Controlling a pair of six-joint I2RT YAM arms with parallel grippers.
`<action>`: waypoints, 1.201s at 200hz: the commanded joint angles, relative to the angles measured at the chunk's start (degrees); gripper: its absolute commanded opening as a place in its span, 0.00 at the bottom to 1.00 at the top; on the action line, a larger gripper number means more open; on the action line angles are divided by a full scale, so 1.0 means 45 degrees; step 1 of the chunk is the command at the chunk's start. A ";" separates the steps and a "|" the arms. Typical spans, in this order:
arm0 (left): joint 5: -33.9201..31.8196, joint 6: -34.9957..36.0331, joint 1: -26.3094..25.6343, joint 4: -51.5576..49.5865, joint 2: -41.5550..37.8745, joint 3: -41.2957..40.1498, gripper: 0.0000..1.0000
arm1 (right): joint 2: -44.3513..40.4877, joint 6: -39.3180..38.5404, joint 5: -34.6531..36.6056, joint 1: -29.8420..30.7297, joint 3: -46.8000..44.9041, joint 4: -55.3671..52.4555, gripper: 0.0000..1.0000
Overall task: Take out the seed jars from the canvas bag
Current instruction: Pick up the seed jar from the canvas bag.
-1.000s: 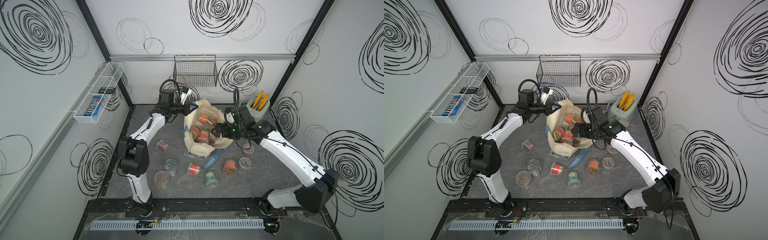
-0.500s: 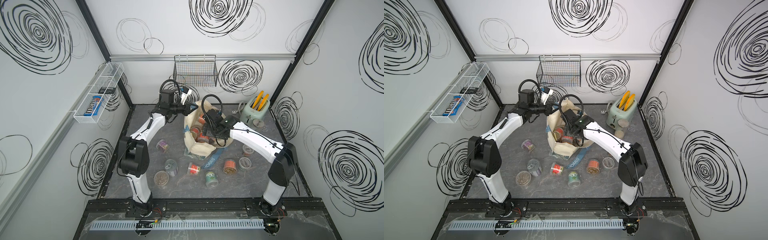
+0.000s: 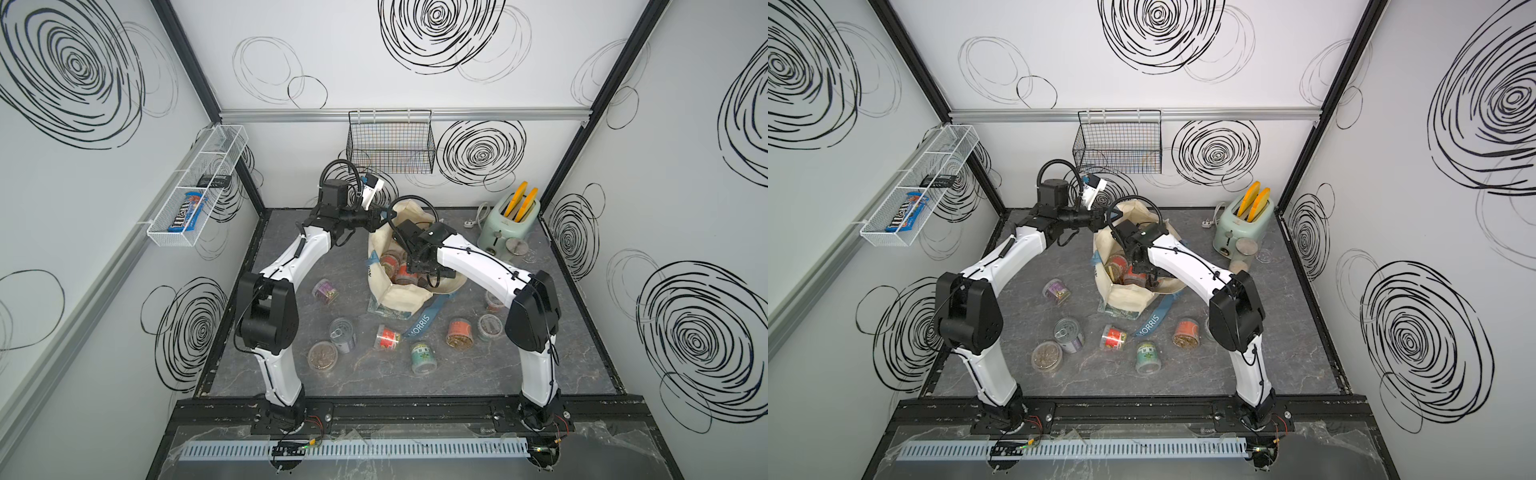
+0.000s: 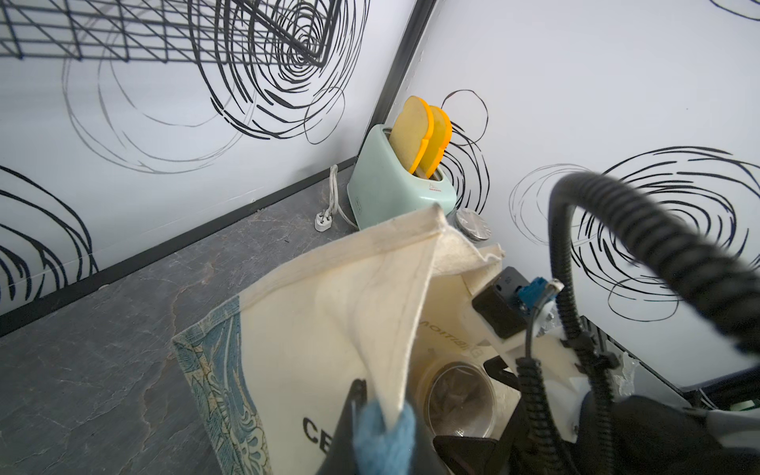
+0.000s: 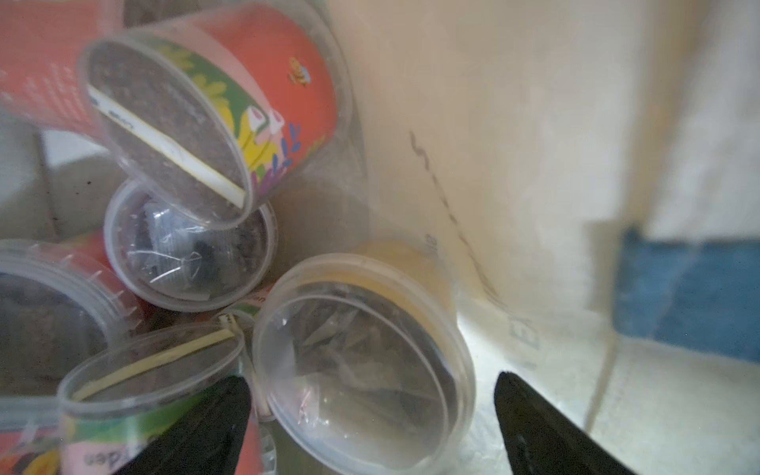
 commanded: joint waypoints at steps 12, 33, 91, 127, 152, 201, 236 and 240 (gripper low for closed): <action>0.0909 -0.0116 -0.0076 0.1713 -0.0858 0.0090 0.00 | 0.0008 0.0328 -0.0063 -0.0201 -0.0367 0.0413 0.97; 0.0997 -0.0303 -0.0066 0.1921 -0.0946 0.0022 0.00 | 0.0323 0.0583 0.0497 -0.0283 -0.0273 0.0410 0.97; 0.1083 -0.0353 -0.0042 0.2049 -0.1098 -0.0121 0.00 | 0.0655 0.0907 0.1039 -0.0448 -0.0103 0.0506 0.99; 0.1163 -0.0506 -0.0060 0.2187 -0.1093 -0.0133 0.00 | 0.0303 0.1051 0.0343 -0.0584 0.0222 0.0925 0.97; 0.1212 -0.0684 -0.0065 0.2362 -0.1095 -0.0136 0.00 | 0.0453 0.1274 -0.0124 -0.0554 0.0711 0.0849 0.97; 0.1222 -0.0743 -0.0047 0.2412 -0.1110 -0.0174 0.00 | 0.1279 0.2085 0.0743 -0.0452 0.1266 0.0074 0.97; 0.1222 -0.0704 -0.0057 0.2391 -0.1112 -0.0150 0.00 | 0.2161 0.2632 0.1316 -0.0410 0.1785 -0.0877 0.97; 0.1222 -0.0704 -0.0037 0.2408 -0.1095 -0.0149 0.00 | 0.2209 0.2633 0.1356 -0.0381 0.1736 -0.0880 0.97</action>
